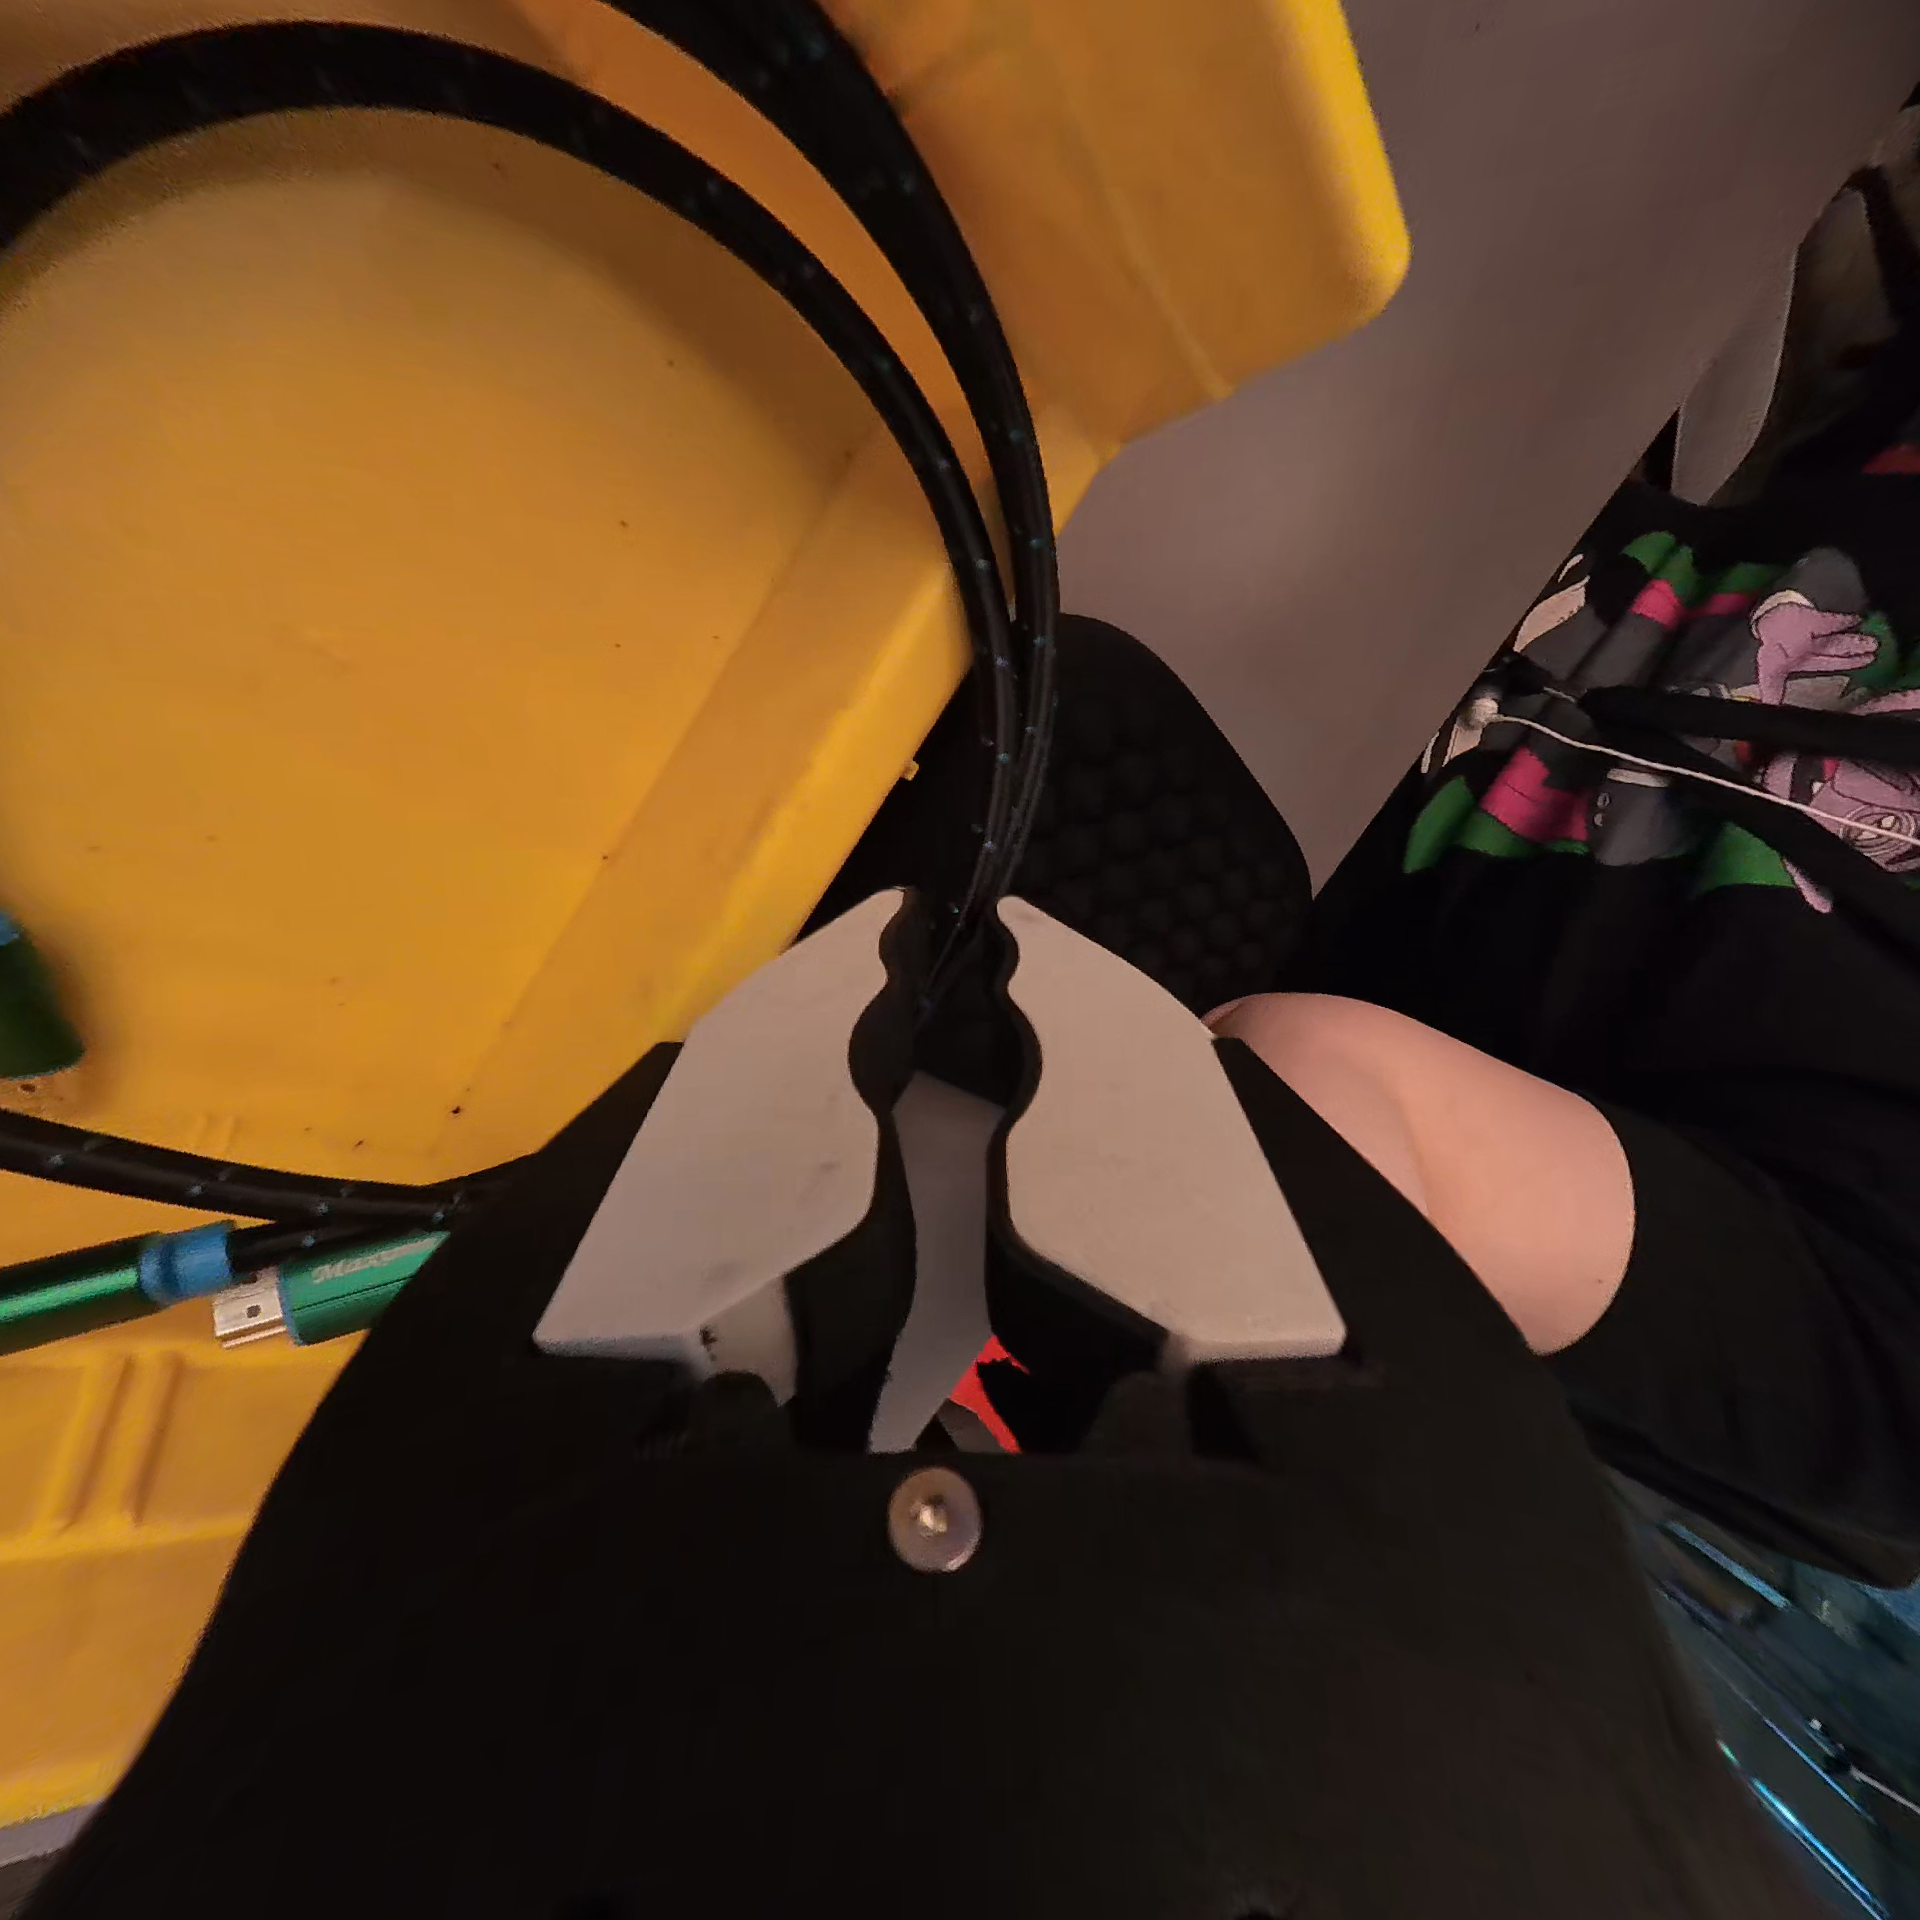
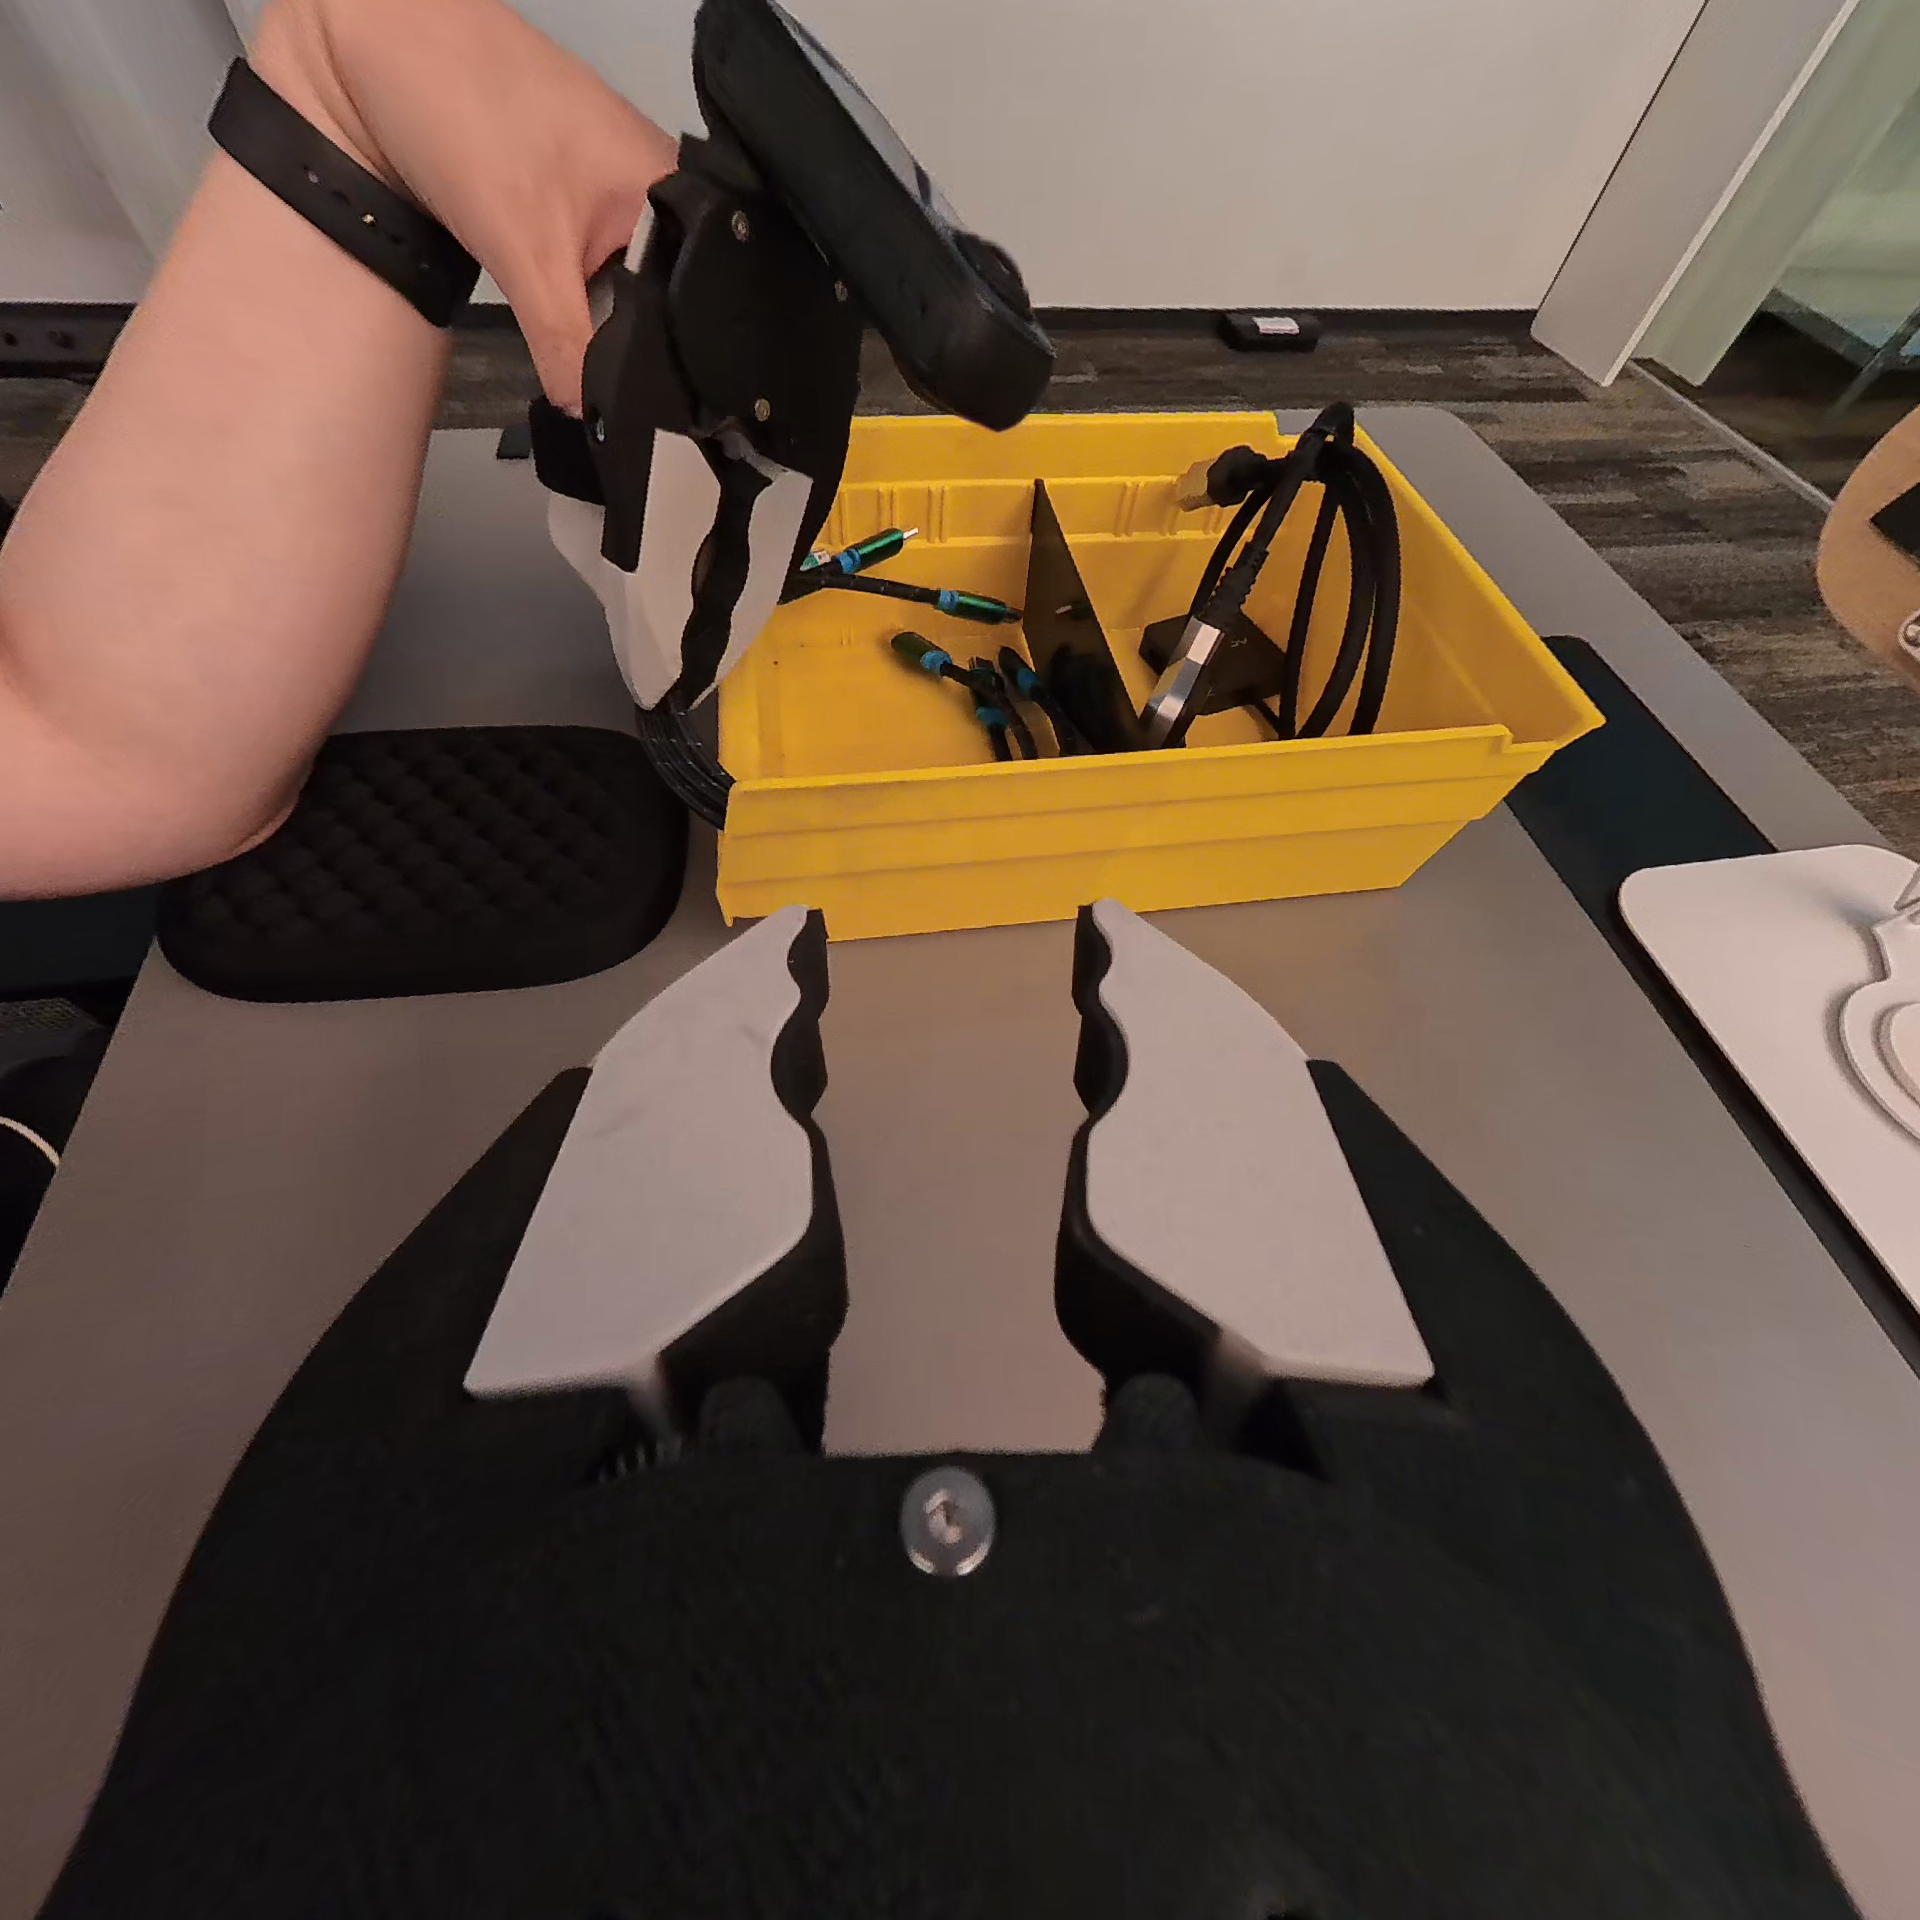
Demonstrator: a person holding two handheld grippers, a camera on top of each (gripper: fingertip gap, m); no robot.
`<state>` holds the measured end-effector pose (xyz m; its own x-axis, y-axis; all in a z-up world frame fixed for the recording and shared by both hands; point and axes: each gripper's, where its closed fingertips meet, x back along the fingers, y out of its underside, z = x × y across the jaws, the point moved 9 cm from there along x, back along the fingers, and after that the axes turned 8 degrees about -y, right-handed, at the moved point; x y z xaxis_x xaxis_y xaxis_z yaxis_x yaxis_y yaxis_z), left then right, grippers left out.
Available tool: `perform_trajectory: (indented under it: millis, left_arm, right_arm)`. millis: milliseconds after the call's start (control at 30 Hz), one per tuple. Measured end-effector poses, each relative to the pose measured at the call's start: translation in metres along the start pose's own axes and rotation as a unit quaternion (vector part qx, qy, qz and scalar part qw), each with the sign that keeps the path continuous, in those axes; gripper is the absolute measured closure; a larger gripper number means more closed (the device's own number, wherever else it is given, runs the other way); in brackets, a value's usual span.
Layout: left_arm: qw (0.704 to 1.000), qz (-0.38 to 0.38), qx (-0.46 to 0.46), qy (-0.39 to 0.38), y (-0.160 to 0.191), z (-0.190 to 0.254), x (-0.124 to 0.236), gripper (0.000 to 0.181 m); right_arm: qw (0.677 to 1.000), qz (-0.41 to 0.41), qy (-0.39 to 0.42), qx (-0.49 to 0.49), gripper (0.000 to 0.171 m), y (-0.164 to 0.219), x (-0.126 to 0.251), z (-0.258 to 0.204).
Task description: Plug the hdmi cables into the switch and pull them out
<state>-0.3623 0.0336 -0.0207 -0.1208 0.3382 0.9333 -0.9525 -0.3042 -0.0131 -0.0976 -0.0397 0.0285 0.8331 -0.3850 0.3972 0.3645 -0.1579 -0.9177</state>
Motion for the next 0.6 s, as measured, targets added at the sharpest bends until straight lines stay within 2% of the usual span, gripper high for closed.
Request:
perform_trajectory:
  millis: [367,467,600]
  left_arm:
    - [1.000,-0.017,0.016,0.011,-0.002,-0.002,-0.002,0.170]
    - [1.000,0.026,0.012,0.009,-0.003,0.000,0.010,0.171]
    - [0.995,0.092,0.010,-0.037,-0.001,0.003,0.033,0.170]
  right_arm:
    - [1.000,-0.017,-0.003,-0.001,0.125,0.002,0.000,0.000]
    - [1.000,-0.023,-0.004,0.000,0.125,0.004,-0.002,0.000]
    - [1.000,-0.029,-0.006,0.000,0.125,0.005,-0.005,-0.001]
